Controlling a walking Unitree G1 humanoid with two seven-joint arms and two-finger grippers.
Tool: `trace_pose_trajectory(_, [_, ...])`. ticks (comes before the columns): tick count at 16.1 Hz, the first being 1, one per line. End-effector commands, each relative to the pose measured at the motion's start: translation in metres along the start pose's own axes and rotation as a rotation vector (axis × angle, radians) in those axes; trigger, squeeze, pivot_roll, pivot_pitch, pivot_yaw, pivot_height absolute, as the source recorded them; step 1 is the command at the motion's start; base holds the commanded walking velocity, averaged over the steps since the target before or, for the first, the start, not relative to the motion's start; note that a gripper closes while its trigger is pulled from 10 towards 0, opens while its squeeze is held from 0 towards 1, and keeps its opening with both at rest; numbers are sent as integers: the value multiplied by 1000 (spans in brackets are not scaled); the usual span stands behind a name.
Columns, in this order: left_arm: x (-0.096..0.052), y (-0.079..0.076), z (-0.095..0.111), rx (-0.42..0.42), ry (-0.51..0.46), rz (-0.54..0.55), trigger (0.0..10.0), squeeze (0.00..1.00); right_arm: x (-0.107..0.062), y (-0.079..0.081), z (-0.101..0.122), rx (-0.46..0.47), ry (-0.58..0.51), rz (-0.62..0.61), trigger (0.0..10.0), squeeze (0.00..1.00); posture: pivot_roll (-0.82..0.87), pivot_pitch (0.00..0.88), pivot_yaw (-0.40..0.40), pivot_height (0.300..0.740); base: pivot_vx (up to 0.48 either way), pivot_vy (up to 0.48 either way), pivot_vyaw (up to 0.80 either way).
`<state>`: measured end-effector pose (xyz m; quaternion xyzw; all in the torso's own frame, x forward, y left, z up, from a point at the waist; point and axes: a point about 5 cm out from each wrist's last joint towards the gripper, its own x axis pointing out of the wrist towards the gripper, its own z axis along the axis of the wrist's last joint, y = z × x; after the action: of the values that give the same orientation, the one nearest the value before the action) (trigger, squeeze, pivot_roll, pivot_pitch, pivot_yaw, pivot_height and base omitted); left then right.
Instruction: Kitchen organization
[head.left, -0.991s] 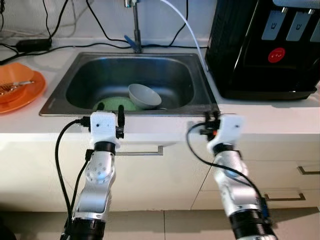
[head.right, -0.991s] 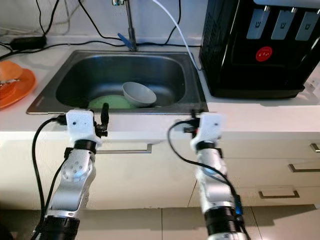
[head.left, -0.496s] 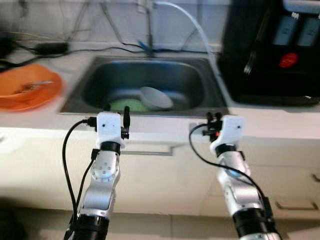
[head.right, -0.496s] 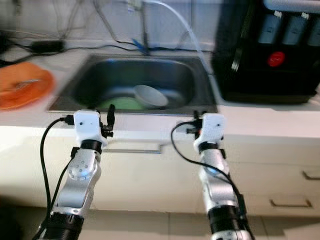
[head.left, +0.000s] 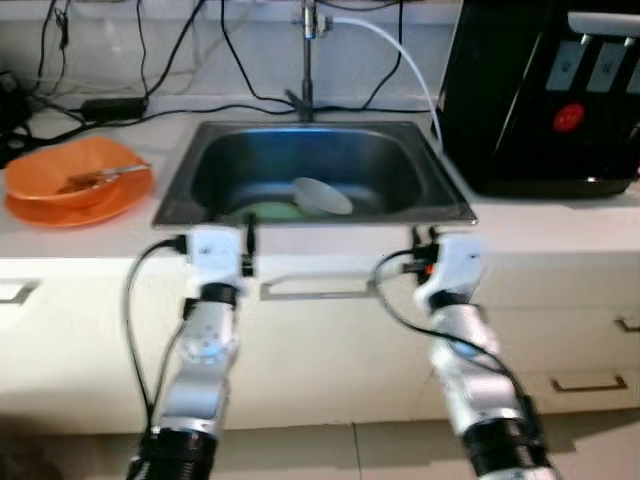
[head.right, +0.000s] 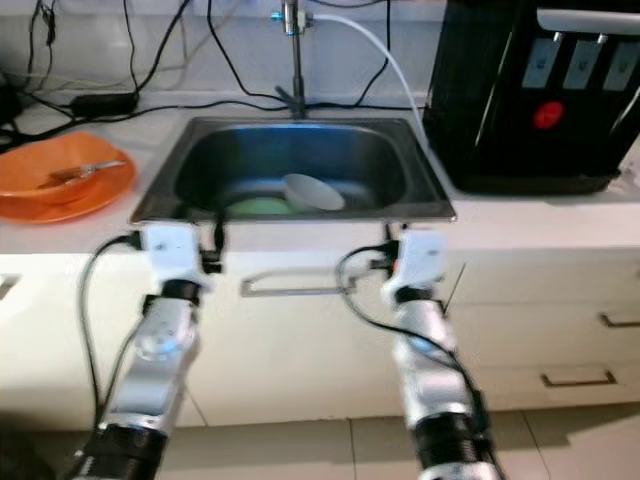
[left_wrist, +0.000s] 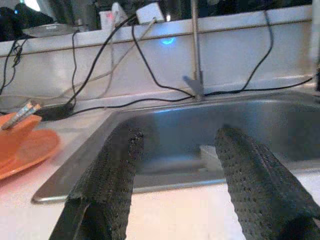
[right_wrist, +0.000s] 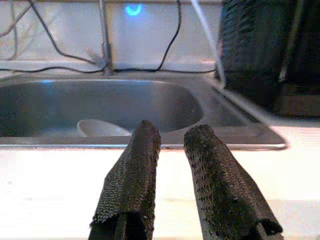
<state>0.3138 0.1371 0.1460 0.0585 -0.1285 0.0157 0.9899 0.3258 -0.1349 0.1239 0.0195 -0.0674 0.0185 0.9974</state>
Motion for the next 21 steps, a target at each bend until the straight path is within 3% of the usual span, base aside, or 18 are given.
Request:
trace_pose_trajectory(1, [1, 7, 0, 8, -5, 16, 10000, 0, -1, 6, -3, 15, 10, 9, 10000, 0, 47, 20, 9, 740, 0, 480, 0])
trace_pose_trajectory(12, [-1, 6, -1, 5, 4, 26, 10000, 0, -1, -2, -2, 6, 7, 0, 10000, 0, 44, 43, 3, 740, 0, 475, 0])
trace_pose_trajectory(21, [-3, 3, -1, 16, 1, 5, 10000, 0, 1, 1, -3, 25, 15, -1, 10000, 0, 59, 46, 1, 740, 0, 0, 0])
